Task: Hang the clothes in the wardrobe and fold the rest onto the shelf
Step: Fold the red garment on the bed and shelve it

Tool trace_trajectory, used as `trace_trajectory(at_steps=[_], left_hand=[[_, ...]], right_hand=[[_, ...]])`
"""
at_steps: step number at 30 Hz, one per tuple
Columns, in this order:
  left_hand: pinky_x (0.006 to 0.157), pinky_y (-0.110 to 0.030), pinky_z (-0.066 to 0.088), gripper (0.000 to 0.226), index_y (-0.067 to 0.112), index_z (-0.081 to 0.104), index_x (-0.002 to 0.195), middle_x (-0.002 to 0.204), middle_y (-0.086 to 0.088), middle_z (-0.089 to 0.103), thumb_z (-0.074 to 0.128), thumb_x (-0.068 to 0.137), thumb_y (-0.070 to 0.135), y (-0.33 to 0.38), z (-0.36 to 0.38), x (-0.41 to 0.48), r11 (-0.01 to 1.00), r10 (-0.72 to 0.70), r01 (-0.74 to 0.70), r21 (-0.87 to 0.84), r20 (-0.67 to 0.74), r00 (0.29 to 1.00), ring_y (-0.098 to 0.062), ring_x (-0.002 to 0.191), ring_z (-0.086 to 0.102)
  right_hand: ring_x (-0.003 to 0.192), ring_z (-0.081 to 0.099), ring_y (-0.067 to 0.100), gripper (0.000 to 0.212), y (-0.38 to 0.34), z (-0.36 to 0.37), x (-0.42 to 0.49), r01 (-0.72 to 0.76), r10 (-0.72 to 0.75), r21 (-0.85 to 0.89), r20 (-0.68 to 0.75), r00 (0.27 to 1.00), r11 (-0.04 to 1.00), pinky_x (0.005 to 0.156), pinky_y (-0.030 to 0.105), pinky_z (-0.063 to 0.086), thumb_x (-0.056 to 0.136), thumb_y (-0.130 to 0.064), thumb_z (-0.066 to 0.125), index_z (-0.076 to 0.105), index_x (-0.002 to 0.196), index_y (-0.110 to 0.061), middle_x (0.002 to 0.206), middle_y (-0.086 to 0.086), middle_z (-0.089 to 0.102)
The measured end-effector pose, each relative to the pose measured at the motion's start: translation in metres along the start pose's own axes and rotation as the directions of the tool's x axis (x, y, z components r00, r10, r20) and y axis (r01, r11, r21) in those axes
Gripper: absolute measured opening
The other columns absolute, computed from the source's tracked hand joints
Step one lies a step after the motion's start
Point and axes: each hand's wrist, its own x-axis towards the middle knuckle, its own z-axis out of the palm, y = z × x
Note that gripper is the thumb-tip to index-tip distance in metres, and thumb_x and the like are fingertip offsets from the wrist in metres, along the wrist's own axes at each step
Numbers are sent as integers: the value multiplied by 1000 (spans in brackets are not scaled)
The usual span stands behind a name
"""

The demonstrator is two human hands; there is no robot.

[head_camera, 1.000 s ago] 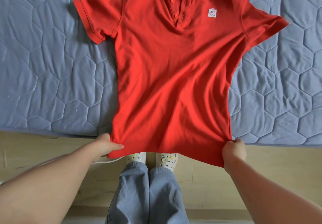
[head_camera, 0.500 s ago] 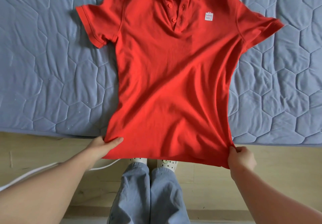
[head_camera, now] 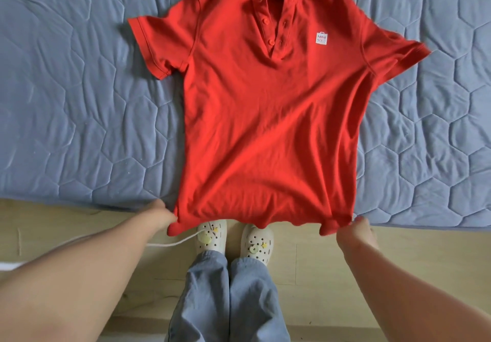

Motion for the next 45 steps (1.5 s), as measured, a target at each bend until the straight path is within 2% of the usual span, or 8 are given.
trace_trajectory(at_steps=[5, 11, 17, 26, 37, 40, 42, 45], left_hand=[[86, -37, 46, 34, -4, 59, 113, 110, -25, 62, 51, 92, 22, 35, -49, 3, 959, 14, -56, -280, -148, 989, -36, 104, 59], [54, -25, 29, 26, 17, 43, 69, 67, -2, 45, 47, 94, 23, 68, -121, -11, 569, -23, -73, -819, -105, 994, -15, 56, 39], [107, -40, 29, 51, 16, 39, 138, 140, -8, 44, 46, 94, 42, 106, -178, 4, 273, 110, 22, -962, 54, 992, -21, 129, 42], [107, -35, 26, 34, 24, 53, 119, 134, 6, 53, 62, 87, 28, 135, -225, 49, -232, 189, 265, -936, 224, 956, -10, 124, 47], [60, -21, 42, 11, 20, 56, 84, 83, 2, 59, 64, 83, 13, 129, -251, 60, -278, 134, 75, -958, 39, 990, -10, 70, 55], [63, -27, 47, 34, 13, 55, 108, 106, -11, 64, 66, 78, 1, 146, -251, 52, -53, -16, -345, -937, -345, 939, -20, 90, 58], [91, -34, 47, 53, 12, 46, 127, 124, -9, 58, 64, 78, 1, 162, -244, 36, 190, 14, -628, -755, -638, 770, -23, 108, 57], [91, -34, 42, 62, 26, 31, 139, 136, 1, 51, 58, 84, 13, 192, -228, 9, 533, 254, -783, -320, -823, 509, -25, 114, 55]], right_hand=[[122, 41, 40, 45, -48, -17, -22, 107, -101, 97, -69, 993, 989, 100, 43, 33, 85, -11, 46, 41, 130, -5, 134, 21, 41], [120, 44, 36, 45, -110, -33, -51, 293, -288, 209, -54, 956, 933, 98, 39, 35, 86, -14, 48, 44, 131, -11, 135, 15, 41], [106, 53, 33, 43, -170, -17, -62, 337, -341, 271, -37, 940, 901, 87, 36, 43, 86, -15, 48, 46, 128, -12, 127, 14, 46], [108, 54, 32, 42, -252, 15, -58, 292, -296, 298, -32, 955, 909, 84, 30, 40, 86, -14, 50, 46, 127, -10, 126, 16, 50], [104, 55, 31, 40, -261, 9, -51, 277, -282, 306, -30, 959, 911, 80, 28, 39, 85, -13, 51, 48, 125, -10, 123, 15, 54], [98, 55, 29, 41, -256, 2, -41, 289, -297, 311, -22, 955, 905, 75, 25, 36, 86, -12, 50, 47, 126, -9, 124, 16, 52], [97, 54, 28, 40, -250, -6, -31, 308, -316, 308, -27, 949, 900, 75, 25, 34, 86, -11, 49, 47, 127, -9, 125, 16, 52], [106, 54, 30, 38, -244, -22, -16, 335, -339, 321, -47, 940, 886, 77, 27, 34, 86, -11, 51, 49, 124, -8, 124, 16, 53]])
